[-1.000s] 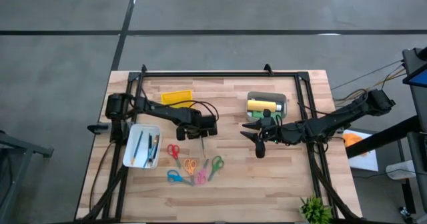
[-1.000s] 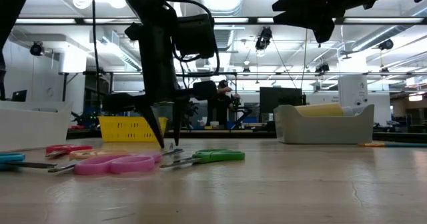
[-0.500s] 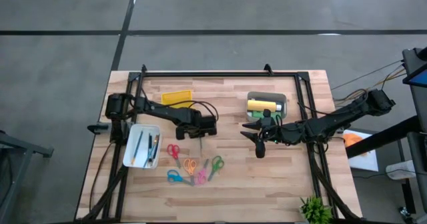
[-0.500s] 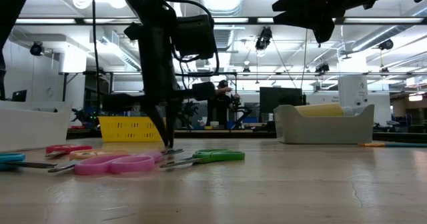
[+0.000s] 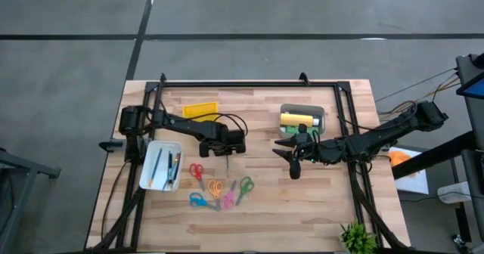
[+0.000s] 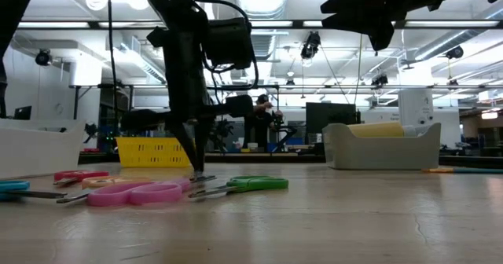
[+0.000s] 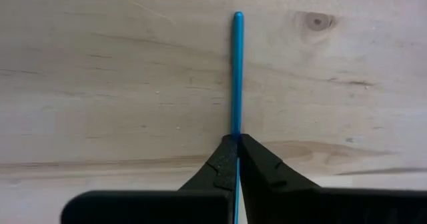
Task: Pick & Place Paint Supplies
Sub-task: Put the blue paintbrush into the white bin
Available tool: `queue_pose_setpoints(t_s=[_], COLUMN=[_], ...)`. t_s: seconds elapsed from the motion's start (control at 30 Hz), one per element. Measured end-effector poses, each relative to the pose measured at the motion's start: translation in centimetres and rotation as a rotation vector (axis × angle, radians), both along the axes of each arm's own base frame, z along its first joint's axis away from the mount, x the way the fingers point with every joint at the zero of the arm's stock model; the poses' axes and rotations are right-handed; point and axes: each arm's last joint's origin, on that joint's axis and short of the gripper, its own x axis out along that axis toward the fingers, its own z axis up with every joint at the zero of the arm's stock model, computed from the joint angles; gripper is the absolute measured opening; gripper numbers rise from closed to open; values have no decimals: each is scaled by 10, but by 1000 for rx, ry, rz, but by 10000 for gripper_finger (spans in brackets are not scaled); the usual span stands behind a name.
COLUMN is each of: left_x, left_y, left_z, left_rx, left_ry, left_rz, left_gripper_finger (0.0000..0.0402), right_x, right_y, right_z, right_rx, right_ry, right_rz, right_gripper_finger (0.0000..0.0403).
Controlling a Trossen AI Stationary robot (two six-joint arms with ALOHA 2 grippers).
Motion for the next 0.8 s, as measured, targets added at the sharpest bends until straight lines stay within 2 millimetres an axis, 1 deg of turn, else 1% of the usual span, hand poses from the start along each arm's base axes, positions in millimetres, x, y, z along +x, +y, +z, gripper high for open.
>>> queue_pose_setpoints(t_s=[0.27,0.37,0.43,0.53,0.6,0.67,0.8], left_x=[-8,-13,-17,-24,-31,-41,-70], left_y=[-9,-12,-16,-23,-30,-37,-51], left_z=[20,30,38,54,66,77,103], left_rx=[-26,-25,-17,0,9,18,114], left_ry=[-13,-15,-17,-36,-40,-29,12], left_rz=[-36,-58,-110,-234,-299,-317,-233], left_gripper_finger=[7,7,7,7,7,7,7], right_x=[0,0,0,0,0,0,0], right_y=[0,0,0,0,0,0,0], right_z=[0,0,0,0,0,0,0], right_rx=[0,0,0,0,0,0,0], right_ry=[0,0,0,0,0,0,0], right_rz=[0,0,0,0,0,0,0], right_gripper_finger=[148,148,148,148,148,148,148])
